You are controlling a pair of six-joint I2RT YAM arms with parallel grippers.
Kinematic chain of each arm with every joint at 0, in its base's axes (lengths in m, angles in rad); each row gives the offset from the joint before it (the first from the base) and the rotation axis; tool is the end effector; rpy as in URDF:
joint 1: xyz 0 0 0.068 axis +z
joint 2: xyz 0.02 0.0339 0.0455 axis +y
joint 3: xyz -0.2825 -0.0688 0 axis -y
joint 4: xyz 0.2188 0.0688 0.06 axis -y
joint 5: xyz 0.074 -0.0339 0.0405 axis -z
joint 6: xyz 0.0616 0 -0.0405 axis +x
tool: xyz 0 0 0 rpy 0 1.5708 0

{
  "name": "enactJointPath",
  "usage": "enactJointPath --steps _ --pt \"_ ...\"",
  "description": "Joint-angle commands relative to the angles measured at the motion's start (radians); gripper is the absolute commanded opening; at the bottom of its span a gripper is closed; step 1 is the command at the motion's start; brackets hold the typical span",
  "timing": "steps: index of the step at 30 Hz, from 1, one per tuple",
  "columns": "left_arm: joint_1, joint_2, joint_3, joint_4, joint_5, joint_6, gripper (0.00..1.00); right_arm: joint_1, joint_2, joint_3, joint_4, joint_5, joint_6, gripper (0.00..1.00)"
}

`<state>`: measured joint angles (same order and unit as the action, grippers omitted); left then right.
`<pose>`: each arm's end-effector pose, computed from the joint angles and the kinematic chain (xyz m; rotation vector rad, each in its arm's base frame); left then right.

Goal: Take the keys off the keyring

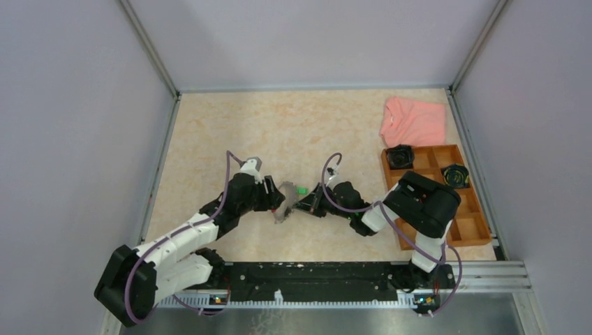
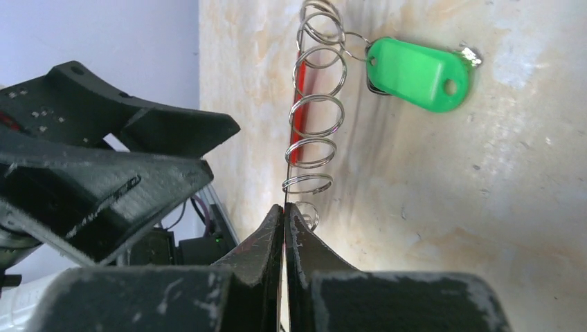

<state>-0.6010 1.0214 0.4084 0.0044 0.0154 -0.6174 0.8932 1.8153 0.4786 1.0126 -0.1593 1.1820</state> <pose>0.1621 -0.1123 0.2001 -0.0095 2.2683 -0.6919 0.1963 0.2596 0.1457 0.1929 2.2102 1.4613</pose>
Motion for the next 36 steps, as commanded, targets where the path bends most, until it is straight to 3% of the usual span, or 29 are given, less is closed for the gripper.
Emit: enactJointPath --steps 1,7,12,18,32,36 --pt "0.055 -0.039 0.032 -0.075 -0.023 0.014 0.68 -0.017 0.008 -0.015 0.159 -0.024 0.019 0.0" --pt "0.138 -0.058 -0.031 -0.038 0.116 -0.039 0.81 -0.056 0.087 -0.07 0.394 -0.111 0.143 0.0" --pt "0.189 -0.051 -0.092 0.076 0.248 -0.137 0.88 -0.062 0.141 -0.087 0.466 -0.134 0.192 0.0" --pt "0.195 -0.034 -0.168 0.212 0.303 -0.272 0.88 -0.07 0.185 -0.123 0.558 -0.123 0.245 0.0" --pt "0.194 -0.082 -0.349 0.36 0.338 -0.682 0.88 -0.076 0.231 -0.154 0.654 -0.113 0.369 0.0" --pt "0.193 -0.088 -0.37 0.386 0.31 -0.73 0.86 -0.076 0.251 -0.158 0.689 -0.116 0.389 0.0"
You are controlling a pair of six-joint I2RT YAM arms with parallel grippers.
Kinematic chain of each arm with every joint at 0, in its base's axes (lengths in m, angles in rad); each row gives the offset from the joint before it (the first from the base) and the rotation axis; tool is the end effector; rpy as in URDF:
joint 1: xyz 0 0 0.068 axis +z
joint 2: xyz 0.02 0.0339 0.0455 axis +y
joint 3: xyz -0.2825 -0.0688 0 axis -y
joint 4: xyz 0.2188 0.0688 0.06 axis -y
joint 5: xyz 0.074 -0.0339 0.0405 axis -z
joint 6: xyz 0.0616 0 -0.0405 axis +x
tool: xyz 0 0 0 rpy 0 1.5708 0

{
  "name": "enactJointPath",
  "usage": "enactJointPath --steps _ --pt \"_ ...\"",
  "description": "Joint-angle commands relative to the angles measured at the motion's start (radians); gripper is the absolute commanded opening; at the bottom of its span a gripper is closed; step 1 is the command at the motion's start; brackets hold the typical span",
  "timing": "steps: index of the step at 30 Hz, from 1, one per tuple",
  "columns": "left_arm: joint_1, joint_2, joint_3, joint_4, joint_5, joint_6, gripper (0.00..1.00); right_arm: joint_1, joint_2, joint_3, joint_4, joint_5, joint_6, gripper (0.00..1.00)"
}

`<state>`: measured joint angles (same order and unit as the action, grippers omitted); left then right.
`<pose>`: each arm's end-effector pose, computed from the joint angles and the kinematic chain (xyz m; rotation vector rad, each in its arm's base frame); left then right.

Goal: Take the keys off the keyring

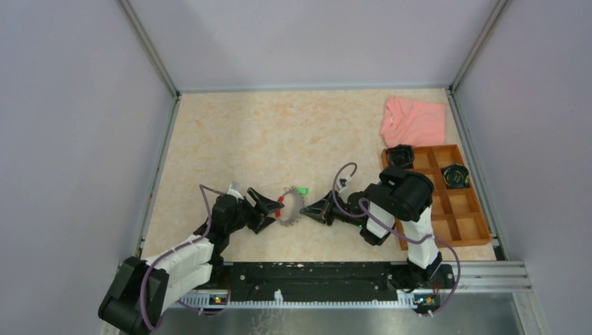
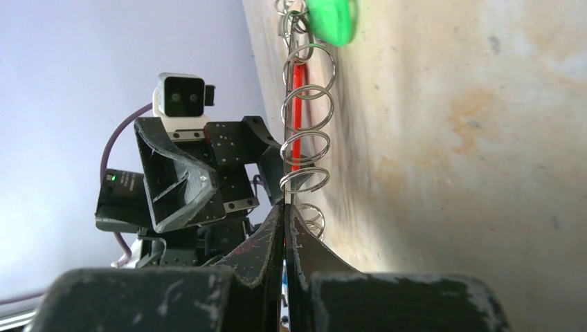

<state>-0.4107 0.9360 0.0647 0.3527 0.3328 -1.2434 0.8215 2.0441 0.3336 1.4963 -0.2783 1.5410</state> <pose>0.1332 -0.0800 0.1466 -0.7397 2.2385 -1.2696 0.1973 0.2370 0.1116 0.5502 2.1786 1.7832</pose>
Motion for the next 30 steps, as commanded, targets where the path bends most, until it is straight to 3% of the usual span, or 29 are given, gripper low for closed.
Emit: enactJointPath --steps 1,12,30 --pt "0.003 0.005 -0.034 0.063 -0.01 -0.117 0.85 -0.005 0.027 -0.015 0.214 0.001 0.034 0.0" --pt "0.003 0.24 -0.055 0.4 0.039 -0.18 0.7 -0.004 0.039 -0.024 0.225 -0.017 0.046 0.0" --pt "0.006 0.435 -0.001 0.635 0.094 -0.117 0.54 -0.002 0.077 -0.017 0.217 -0.06 0.043 0.0"
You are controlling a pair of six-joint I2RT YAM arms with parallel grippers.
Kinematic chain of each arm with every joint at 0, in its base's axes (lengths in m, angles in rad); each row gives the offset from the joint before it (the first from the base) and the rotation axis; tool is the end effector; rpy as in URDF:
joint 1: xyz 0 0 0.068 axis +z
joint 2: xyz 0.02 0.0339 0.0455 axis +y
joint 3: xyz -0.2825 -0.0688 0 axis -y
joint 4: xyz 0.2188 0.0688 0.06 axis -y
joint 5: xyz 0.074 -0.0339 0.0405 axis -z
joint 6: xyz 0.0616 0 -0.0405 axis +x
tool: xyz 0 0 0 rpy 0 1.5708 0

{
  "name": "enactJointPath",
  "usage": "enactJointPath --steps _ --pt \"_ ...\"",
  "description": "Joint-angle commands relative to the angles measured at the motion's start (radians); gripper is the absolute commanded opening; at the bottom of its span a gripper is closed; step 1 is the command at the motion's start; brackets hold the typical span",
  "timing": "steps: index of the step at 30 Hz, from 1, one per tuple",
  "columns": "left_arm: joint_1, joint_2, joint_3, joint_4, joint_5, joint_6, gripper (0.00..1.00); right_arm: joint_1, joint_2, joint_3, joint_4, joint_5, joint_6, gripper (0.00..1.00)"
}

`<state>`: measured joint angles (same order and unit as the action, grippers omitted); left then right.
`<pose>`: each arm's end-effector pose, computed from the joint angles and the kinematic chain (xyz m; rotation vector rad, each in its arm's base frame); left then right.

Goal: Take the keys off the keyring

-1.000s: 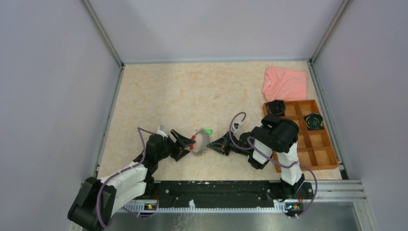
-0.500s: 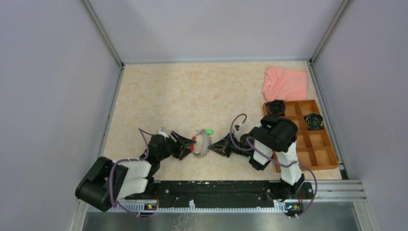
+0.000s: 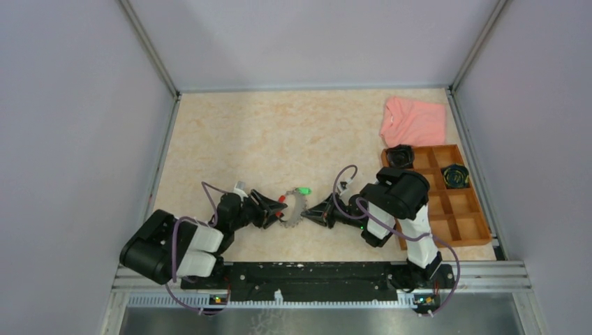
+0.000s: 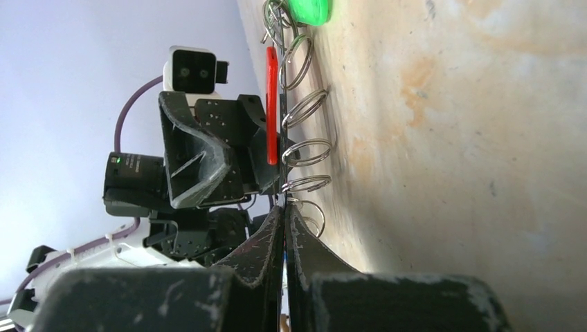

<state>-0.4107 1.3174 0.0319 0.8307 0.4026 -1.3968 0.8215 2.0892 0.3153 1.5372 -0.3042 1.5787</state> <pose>0.1606 -0.0963 0.1365 -0.8446 2.2014 -1.4422 0.1933 0.2349 0.1013 0.5874 2.2218 1.8013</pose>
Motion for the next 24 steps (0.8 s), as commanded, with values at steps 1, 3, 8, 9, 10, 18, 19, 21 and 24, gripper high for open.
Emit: enactJointPath --steps 1,3,8,9,10,18,19,21,24 --pt "0.008 0.074 0.033 0.176 0.026 0.039 0.52 -0.003 0.034 0.0 0.18 -0.036 0.006 0.0" --pt "0.014 0.113 0.038 0.213 0.034 0.046 0.49 -0.002 0.039 -0.003 0.183 -0.039 0.006 0.0" --pt "0.038 0.231 0.053 0.344 0.073 0.05 0.43 -0.004 0.037 -0.007 0.183 -0.044 0.0 0.0" --pt "0.039 0.25 0.059 0.368 0.081 0.048 0.43 -0.004 0.038 -0.008 0.183 -0.044 0.0 0.0" --pt "0.04 0.269 0.064 0.392 0.09 0.051 0.43 -0.004 0.04 -0.008 0.183 -0.045 -0.002 0.0" --pt "0.041 0.397 0.08 0.57 0.129 0.038 0.25 -0.01 0.017 -0.019 0.164 -0.038 -0.023 0.0" --pt "0.042 0.404 0.081 0.594 0.134 0.042 0.18 -0.011 0.004 -0.022 0.146 -0.036 -0.036 0.0" --pt "0.045 0.405 0.09 0.592 0.161 0.057 0.03 -0.011 -0.033 -0.028 0.105 -0.031 -0.066 0.0" --pt "0.057 0.366 0.118 0.509 0.233 0.096 0.0 -0.016 -0.114 -0.038 0.029 -0.025 -0.134 0.05"
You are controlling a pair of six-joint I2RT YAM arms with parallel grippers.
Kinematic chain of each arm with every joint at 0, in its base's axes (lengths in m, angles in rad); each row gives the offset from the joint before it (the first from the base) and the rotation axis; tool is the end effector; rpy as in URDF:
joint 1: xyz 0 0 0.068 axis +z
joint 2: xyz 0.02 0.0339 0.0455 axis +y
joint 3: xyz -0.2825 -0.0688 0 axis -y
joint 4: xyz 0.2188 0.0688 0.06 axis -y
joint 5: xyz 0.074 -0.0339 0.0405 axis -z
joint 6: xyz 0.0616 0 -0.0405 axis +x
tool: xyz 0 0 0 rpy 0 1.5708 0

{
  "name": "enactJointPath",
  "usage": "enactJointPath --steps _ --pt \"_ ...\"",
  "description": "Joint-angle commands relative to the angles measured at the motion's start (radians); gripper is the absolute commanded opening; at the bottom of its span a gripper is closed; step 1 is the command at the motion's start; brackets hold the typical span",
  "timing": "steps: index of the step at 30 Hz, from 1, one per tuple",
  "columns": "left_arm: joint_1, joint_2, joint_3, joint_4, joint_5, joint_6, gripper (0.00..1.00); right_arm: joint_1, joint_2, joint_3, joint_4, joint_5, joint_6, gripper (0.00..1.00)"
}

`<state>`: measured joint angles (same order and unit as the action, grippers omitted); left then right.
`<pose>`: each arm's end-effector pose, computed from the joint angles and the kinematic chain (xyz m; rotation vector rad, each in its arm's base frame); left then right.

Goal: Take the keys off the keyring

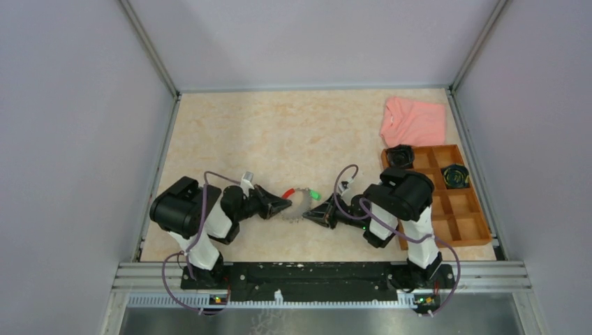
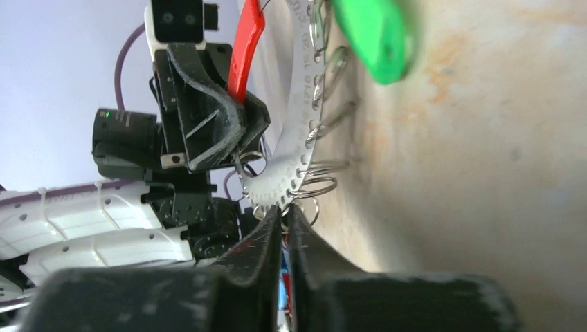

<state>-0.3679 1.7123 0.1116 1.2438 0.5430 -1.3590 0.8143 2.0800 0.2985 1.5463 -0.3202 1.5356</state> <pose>0.2051 -0.1131 0.1284 -0.6795 2.1613 -1.5764 0.1914 0.2311 0.1028 0.5293 2.2209 1.7891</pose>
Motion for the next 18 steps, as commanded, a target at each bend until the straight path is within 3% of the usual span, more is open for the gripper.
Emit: enactJointPath --steps 1,3,5,8,11,14,18 --pt "0.02 -0.053 0.047 0.057 0.126 0.08 0.0 -0.01 -0.144 -0.026 -0.03 -0.006 -0.123 0.11" --pt "0.035 -0.128 0.073 -0.075 0.192 0.143 0.0 -0.012 -0.25 -0.038 -0.122 0.01 -0.202 0.23" --pt "0.045 -0.248 0.129 -0.315 0.225 0.256 0.0 -0.012 -0.368 -0.051 -0.233 0.043 -0.298 0.34" --pt "0.047 -0.473 0.273 -0.81 0.197 0.513 0.0 -0.011 -0.574 -0.058 -0.473 0.125 -0.459 0.5" --pt "0.048 -0.588 0.446 -1.202 0.145 0.729 0.0 -0.003 -0.803 -0.043 -0.729 0.224 -0.622 0.66" --pt "0.048 -0.617 0.609 -1.473 0.155 0.888 0.0 0.026 -1.015 -0.01 -0.929 0.348 -0.779 0.8" --pt "0.041 -0.66 0.761 -1.682 0.161 1.038 0.0 0.062 -1.221 0.021 -1.06 0.446 -0.952 0.99"
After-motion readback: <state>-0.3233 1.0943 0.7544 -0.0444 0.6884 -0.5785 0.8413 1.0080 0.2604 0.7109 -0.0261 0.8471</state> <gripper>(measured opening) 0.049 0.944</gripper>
